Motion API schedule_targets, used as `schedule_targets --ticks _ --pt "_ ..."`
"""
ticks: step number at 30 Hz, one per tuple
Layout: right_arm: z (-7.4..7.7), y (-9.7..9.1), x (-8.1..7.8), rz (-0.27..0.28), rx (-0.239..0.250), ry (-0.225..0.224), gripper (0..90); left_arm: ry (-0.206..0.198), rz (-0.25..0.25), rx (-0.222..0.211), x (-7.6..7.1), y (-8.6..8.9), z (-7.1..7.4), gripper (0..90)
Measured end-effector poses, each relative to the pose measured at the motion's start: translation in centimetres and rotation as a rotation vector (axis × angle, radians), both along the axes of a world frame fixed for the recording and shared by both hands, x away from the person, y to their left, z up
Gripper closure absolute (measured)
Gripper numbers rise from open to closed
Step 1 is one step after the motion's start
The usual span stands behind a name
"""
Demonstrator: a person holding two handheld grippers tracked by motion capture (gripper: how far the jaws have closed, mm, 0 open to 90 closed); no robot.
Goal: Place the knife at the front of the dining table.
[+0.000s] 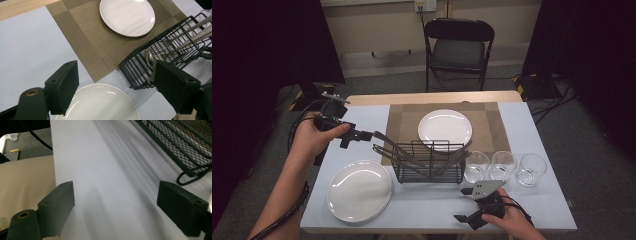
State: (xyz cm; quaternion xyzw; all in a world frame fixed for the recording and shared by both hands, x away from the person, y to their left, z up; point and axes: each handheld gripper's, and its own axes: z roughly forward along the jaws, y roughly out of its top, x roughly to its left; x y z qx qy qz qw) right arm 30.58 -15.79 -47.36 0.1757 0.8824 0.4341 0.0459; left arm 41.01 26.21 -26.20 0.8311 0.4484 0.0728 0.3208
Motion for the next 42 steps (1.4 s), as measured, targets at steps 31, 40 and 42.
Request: schedule_targets --ticks 31,40,42 --pt "-0.6 -0.3 1.0 -0.061 -0.065 0.008 12.9 -0.013 -0.027 -0.016 0.2 -1.5 0.4 19.2" --pt "-0.6 -0.2 0.9 -0.061 -0.073 -0.002 12.8 -0.001 -0.043 -0.014 0.5 -2.9 -0.7 23.0" --pt "-0.6 -0.2 0.9 -0.06 -0.072 -0.001 12.9 0.002 -0.049 -0.011 0.5 -3.1 -1.1 23.4"
